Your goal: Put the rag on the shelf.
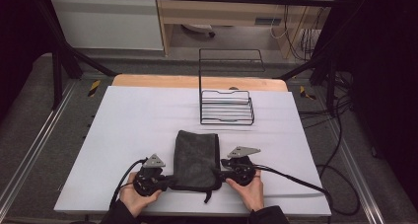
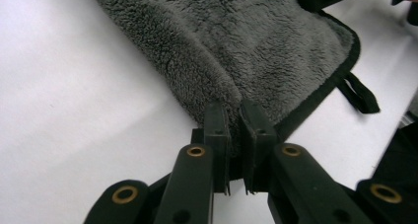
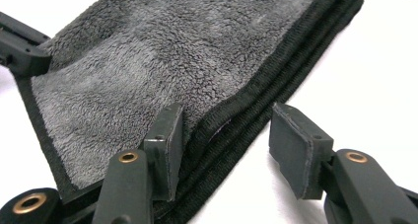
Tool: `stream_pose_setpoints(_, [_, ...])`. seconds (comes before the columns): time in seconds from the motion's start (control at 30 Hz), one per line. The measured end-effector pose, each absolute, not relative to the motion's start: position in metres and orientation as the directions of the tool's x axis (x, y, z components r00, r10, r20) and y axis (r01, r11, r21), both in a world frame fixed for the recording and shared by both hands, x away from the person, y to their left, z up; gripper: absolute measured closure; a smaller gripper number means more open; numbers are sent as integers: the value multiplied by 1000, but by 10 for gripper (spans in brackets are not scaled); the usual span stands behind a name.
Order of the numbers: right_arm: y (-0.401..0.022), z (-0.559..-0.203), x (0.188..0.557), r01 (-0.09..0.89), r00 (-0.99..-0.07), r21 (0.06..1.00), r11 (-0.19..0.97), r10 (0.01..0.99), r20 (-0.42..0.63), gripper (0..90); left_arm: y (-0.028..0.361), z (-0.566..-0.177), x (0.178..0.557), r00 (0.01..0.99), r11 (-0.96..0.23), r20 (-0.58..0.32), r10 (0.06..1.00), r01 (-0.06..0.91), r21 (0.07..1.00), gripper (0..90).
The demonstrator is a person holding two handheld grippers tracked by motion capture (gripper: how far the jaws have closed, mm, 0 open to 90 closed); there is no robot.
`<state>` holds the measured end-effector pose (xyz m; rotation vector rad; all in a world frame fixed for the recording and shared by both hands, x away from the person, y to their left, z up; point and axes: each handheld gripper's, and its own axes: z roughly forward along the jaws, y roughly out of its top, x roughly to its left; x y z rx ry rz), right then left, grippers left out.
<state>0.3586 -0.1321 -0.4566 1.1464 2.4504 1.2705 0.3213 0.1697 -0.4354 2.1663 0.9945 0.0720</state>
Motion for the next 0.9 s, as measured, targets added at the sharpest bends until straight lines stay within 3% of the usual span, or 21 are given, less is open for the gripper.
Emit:
stream_pose_setpoints(0.23, [-132, -456, 358, 553, -696, 760, 343, 691, 194, 441, 172, -437, 320, 710, -434, -212, 672, 609, 664, 764])
stream_pose_setpoints(0.33, [-133, -454, 357, 549, -694, 763, 341, 695, 189, 399, 174, -436, 322, 721, -447, -196, 665, 594, 669, 647])
stream_pose_setpoints(0.37, [-135, -452, 358, 542, -697, 766, 346, 694, 179, 333, 177, -435, 324, 724, -452, -183, 665, 585, 673, 611])
stream_pose_setpoints(0.43, [-136, -450, 358, 536, -698, 768, 351, 696, 170, 282, 179, -434, 325, 725, -452, -181, 664, 583, 675, 545])
stream_pose_setpoints(0.6, [-139, -446, 358, 529, -704, 774, 349, 690, 169, 172, 188, -429, 332, 720, -440, -167, 674, 572, 692, 449])
stream_pose_setpoints(0.67, [-141, -442, 359, 529, -709, 772, 352, 683, 175, 112, 191, -428, 336, 712, -433, -164, 683, 575, 694, 331])
stream_pose_setpoints(0.9, [-154, -436, 360, 532, -706, 783, 324, 679, 199, 45, 199, -424, 349, 681, -416, -153, 716, 593, 690, 180])
